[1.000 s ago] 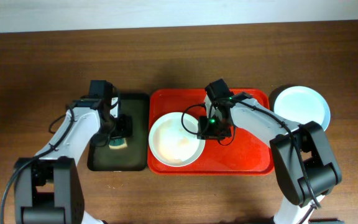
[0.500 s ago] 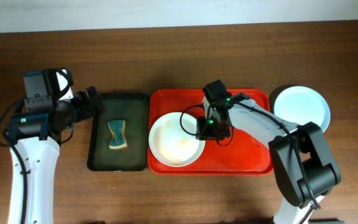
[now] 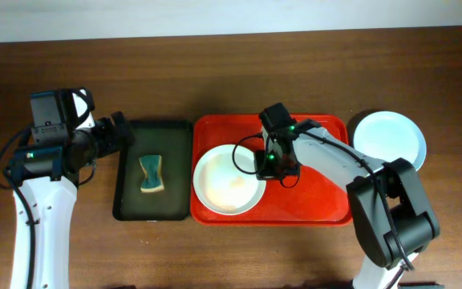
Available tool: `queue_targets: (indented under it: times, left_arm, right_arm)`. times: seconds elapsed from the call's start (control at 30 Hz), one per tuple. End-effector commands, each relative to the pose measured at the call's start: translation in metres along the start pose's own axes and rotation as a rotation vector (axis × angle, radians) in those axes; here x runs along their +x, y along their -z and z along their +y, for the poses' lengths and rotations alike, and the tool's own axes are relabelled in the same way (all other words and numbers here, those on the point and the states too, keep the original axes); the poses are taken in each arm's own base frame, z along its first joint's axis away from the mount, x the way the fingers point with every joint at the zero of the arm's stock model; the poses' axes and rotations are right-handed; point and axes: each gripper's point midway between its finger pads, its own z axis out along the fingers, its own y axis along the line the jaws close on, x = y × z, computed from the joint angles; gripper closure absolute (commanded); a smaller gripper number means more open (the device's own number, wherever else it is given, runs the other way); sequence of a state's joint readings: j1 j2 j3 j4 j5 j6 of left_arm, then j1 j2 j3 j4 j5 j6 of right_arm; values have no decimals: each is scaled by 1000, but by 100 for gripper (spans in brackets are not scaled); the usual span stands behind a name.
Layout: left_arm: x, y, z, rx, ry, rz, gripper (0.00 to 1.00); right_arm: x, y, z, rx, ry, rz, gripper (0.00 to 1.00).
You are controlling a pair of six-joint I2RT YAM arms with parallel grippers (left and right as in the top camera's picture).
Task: Clean dirty plates on tray and stack at the side
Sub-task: 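Lift the white plate with the right gripper and tilt it over the black tray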
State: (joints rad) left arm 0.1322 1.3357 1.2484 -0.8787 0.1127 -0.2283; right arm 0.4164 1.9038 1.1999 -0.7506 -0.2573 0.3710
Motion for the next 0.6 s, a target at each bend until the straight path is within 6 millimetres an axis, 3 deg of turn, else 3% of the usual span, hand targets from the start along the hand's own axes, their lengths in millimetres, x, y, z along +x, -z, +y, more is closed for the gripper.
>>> queue_targets:
  times: [0.0,0.07,0.13,0.37,0.57]
  left_arm:
    - [-3,4,1,-4,11,-14,1]
    - [-3,4,1,-4,11,-14,1]
    - [-3,4,1,-4,11,-14,1]
    - [-3,4,1,-3,11,-14,1]
    - [-3,4,1,-4,11,-14,1]
  right_arm:
    - [-36,59,-5,2,-45,-147,96]
    - [-45,81,1,-10,-43,-183,96]
    - [-51,91,7,-19,-60,-200,96]
    - [-75,93,48,-49,-94,-347,96]
    - [-85,91,102,30,-13,-556,96]
